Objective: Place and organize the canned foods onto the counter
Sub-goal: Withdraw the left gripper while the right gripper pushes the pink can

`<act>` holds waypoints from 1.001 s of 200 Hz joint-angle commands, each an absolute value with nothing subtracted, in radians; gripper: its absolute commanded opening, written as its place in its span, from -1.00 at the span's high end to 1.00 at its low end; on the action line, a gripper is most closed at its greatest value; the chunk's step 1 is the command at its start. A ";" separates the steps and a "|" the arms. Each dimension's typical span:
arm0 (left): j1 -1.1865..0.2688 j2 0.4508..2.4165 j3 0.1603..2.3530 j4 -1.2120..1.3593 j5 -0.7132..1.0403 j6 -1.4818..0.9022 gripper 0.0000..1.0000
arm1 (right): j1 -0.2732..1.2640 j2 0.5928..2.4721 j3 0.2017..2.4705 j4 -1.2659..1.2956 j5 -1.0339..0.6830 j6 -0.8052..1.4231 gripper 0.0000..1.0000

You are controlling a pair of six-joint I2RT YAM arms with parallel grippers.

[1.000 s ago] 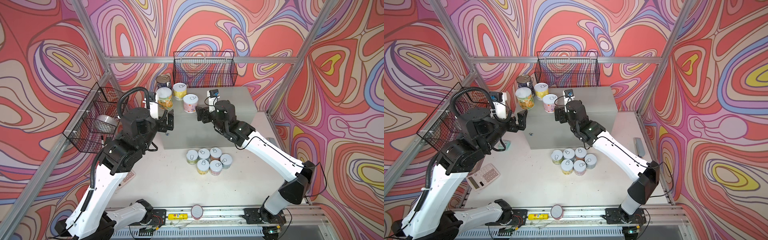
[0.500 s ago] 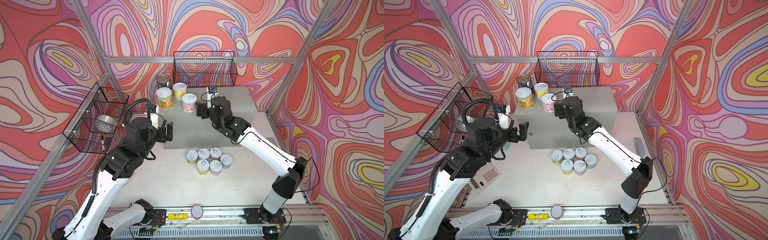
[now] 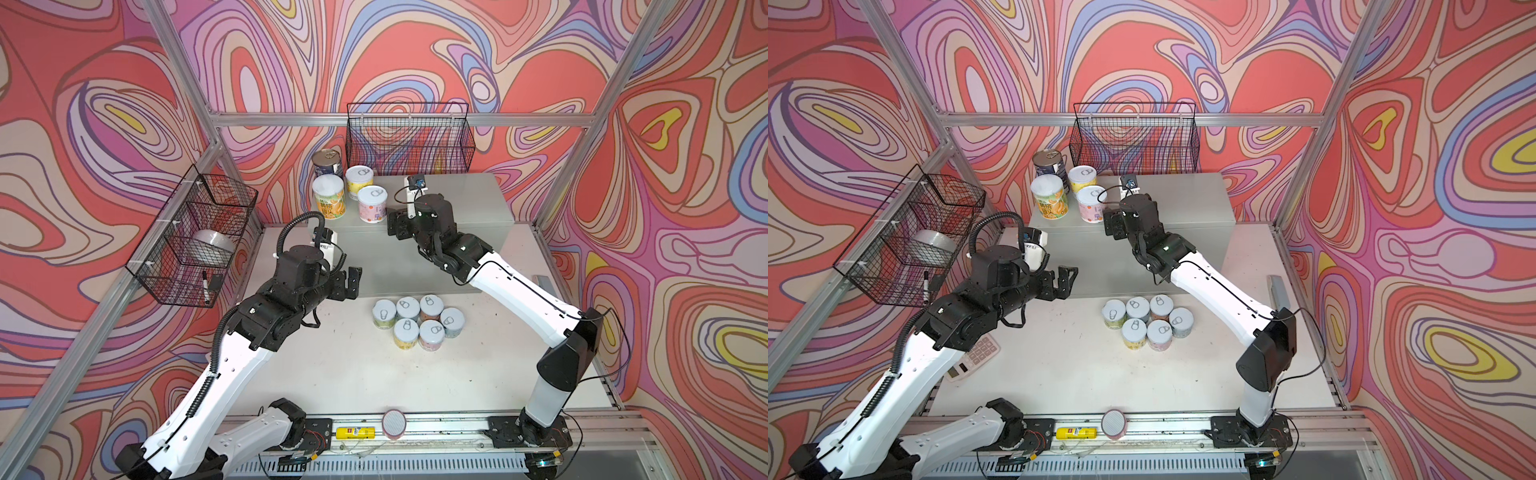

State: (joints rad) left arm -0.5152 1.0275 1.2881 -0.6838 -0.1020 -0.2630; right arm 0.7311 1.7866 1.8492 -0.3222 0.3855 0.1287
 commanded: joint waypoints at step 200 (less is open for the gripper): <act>-0.506 0.976 1.181 -0.630 -0.136 -0.254 -1.00 | 0.728 1.897 1.967 -0.306 0.232 0.187 -0.81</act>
